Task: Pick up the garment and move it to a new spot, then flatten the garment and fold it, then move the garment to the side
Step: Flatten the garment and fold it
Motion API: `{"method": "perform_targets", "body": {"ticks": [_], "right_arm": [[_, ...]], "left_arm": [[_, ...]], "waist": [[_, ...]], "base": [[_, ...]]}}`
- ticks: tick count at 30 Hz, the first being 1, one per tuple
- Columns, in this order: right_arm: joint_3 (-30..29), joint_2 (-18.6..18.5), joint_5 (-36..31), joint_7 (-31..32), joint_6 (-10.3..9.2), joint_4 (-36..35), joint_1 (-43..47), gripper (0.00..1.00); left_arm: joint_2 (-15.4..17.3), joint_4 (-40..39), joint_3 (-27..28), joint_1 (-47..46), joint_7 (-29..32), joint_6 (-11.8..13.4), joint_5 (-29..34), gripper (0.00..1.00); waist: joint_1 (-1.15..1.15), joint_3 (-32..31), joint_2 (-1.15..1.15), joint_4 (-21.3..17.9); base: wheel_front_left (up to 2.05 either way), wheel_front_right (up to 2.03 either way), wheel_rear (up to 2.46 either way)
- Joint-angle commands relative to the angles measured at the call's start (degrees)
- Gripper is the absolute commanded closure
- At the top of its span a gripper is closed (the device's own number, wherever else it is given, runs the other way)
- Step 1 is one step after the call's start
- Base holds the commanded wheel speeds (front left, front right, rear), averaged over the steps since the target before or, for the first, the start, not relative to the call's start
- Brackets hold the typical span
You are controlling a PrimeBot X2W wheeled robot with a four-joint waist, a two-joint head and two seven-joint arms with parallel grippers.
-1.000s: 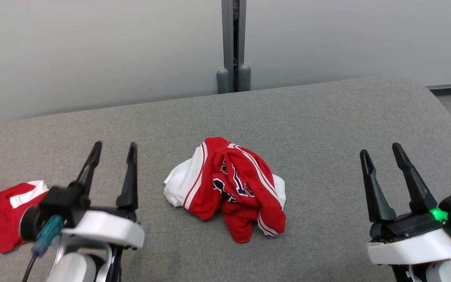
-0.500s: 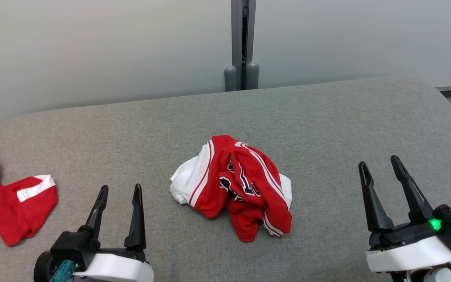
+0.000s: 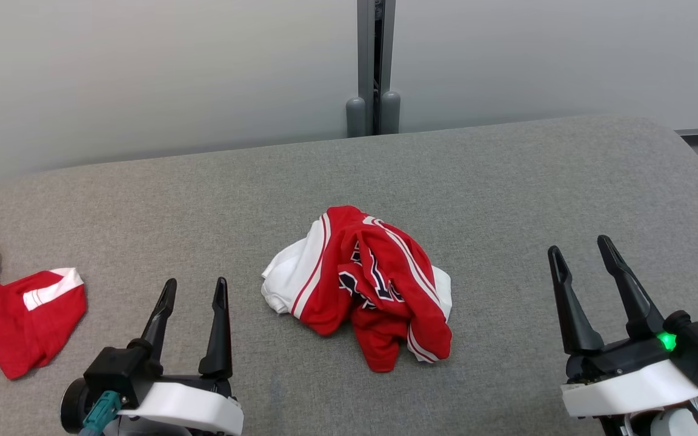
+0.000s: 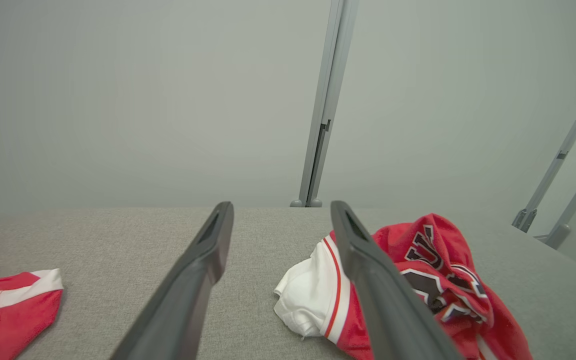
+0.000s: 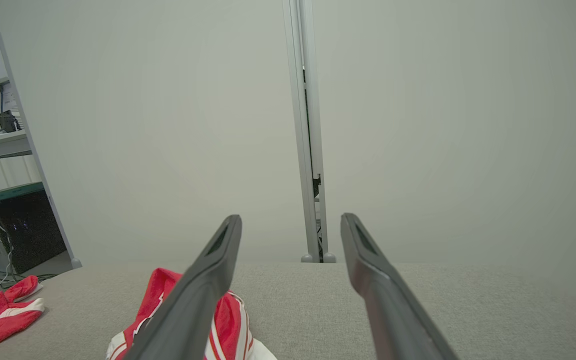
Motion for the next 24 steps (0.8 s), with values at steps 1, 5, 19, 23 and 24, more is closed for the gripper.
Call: {"method": "perform_targets", "body": {"ticks": [1, 5, 19, 23, 24], "right_arm": [[-0.1, -0.4, 0.2, -0.3, 0.01, 0.2, -0.6, 0.00], [0.3, -0.6, 0.6, -0.3, 0.01, 0.9, -0.5, 0.00], [0.4, -2.1, -0.1, 7.0, 0.01, 9.7, -5.4, 0.00], [1.8, -2.2, 2.6, 14.1, 0.01, 18.0, -10.0, 0.00], [2.4, -2.4, 3.1, 15.3, 0.01, 19.7, -11.4, 0.00]], "left_arm": [[0.1, 0.2, 0.0, -0.8, 0.0, -0.2, -0.3, 0.00], [0.1, 0.2, -0.2, -1.2, 0.2, -0.2, -0.3, 0.00], [-0.3, 0.7, -0.7, -2.9, 0.6, -0.2, -1.2, 0.00], [-0.6, 0.9, -0.9, -3.8, 0.6, -0.4, -1.5, 0.00], [-0.8, 1.0, -1.0, -4.0, 0.6, -0.5, -1.5, 0.00]], "waist": [[0.00, 0.0, 0.00, 0.0], [0.00, 0.1, 0.00, 0.2], [0.00, 2.3, 0.00, 2.1], [0.00, 4.0, 0.00, 3.6], [0.00, 4.5, 0.00, 4.1]], "base": [[0.00, 0.00, 0.00], [0.00, 0.00, 0.00], [0.00, 0.00, 0.00], [0.00, 0.00, 0.00], [0.00, 0.00, 0.00]]}}
